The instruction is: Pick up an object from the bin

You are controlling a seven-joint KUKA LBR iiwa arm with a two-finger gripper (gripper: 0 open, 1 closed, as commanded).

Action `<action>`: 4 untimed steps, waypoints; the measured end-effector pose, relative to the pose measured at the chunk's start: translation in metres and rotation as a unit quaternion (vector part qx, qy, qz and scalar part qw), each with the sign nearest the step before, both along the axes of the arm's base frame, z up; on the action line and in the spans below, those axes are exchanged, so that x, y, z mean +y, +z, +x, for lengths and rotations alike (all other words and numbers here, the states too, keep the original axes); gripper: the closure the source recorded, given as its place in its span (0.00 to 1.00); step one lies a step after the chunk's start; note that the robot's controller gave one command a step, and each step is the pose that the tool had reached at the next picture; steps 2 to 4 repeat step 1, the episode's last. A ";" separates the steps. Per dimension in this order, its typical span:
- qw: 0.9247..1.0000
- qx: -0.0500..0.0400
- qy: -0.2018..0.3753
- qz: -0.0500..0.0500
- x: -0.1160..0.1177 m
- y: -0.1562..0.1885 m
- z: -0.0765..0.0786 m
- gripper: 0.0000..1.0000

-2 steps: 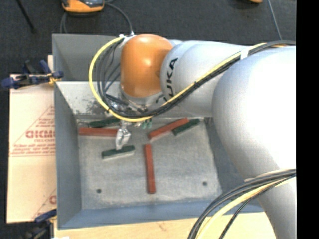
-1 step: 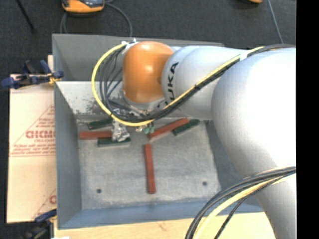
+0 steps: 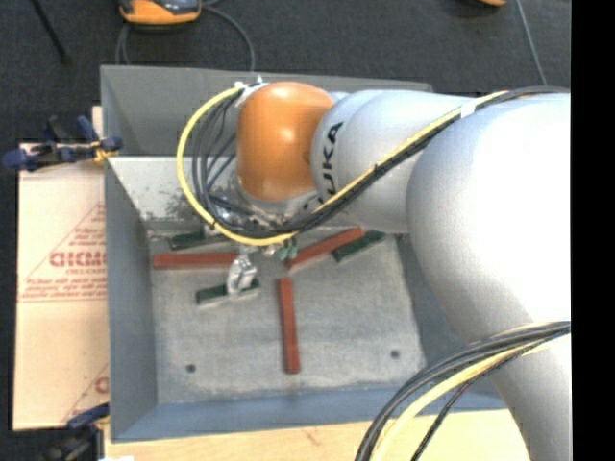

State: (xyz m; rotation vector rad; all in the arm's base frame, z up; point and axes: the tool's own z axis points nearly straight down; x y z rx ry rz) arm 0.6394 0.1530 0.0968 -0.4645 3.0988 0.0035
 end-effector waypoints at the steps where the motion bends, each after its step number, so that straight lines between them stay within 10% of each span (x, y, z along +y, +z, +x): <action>1: 1.000 0.002 -0.001 0.000 0.000 0.001 0.000 1.00; 4: 1.000 0.002 -0.001 0.000 0.000 0.001 0.000 1.00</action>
Offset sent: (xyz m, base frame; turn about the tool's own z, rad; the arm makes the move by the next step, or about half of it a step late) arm 0.0000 0.0000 0.0000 0.0000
